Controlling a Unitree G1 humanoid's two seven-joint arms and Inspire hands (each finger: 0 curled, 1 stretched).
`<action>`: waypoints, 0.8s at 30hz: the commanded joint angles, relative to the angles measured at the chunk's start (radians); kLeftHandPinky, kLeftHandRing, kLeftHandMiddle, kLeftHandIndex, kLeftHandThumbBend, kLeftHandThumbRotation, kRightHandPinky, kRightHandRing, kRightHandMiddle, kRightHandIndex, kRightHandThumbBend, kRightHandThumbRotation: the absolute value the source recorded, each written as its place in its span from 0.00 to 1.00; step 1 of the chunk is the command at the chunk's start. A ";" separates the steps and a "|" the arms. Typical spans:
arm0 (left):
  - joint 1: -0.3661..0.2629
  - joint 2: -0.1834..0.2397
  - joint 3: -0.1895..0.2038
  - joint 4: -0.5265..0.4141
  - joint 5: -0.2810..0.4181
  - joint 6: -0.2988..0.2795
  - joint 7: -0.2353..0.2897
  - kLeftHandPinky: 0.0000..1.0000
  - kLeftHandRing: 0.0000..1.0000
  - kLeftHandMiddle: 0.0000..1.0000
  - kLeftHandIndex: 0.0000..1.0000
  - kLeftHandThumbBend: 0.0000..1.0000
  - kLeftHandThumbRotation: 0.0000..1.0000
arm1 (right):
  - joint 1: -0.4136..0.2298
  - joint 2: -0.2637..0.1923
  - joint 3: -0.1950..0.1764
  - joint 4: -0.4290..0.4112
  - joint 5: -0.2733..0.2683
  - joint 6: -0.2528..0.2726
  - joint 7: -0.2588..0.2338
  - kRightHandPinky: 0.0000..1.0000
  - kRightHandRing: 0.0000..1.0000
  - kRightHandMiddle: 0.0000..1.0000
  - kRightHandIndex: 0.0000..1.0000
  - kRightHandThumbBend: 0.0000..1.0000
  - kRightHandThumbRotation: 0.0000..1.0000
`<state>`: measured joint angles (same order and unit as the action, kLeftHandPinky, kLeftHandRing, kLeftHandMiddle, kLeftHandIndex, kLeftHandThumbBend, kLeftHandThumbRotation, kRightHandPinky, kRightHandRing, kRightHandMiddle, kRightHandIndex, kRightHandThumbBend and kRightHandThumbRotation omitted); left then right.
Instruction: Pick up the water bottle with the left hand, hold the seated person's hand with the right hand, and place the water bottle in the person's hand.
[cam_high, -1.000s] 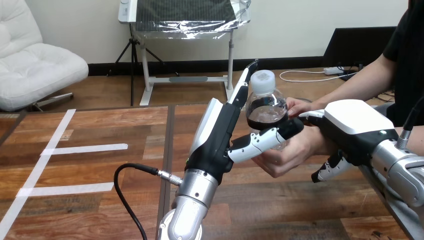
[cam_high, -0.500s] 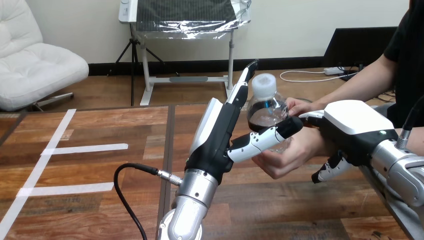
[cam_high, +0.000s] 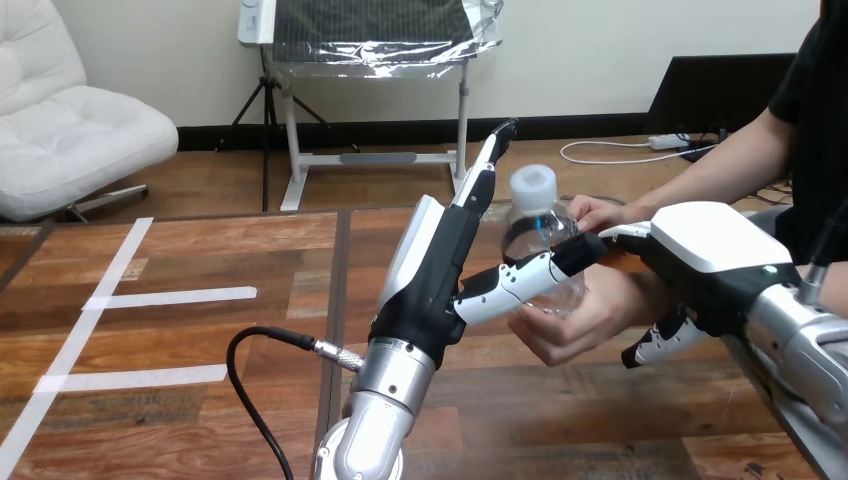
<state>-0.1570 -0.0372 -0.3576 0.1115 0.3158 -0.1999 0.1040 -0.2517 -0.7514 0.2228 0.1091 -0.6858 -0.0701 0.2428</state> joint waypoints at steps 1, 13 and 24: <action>0.000 -0.035 0.009 -0.062 -0.017 -0.017 0.010 1.00 1.00 1.00 1.00 0.99 0.74 | 0.016 0.010 -0.094 -0.102 0.053 0.000 -0.044 0.77 0.84 0.87 0.83 0.86 0.01; 0.069 -0.042 0.013 -0.109 -0.046 -0.085 0.043 1.00 1.00 1.00 1.00 0.88 0.77 | 0.166 0.081 -0.193 -0.337 0.137 0.040 -0.074 0.76 0.85 0.87 0.83 0.74 0.00; 0.140 -0.039 0.014 -0.135 -0.075 -0.197 0.063 1.00 1.00 1.00 1.00 0.76 0.85 | 0.290 0.199 -0.225 -0.492 0.136 0.060 -0.172 0.73 0.84 0.87 0.83 0.59 0.02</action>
<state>-0.0226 -0.0365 -0.3535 0.0515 0.2619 -0.3055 0.1382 0.0105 -0.6348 0.0500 -0.2572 -0.5607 -0.0110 0.1501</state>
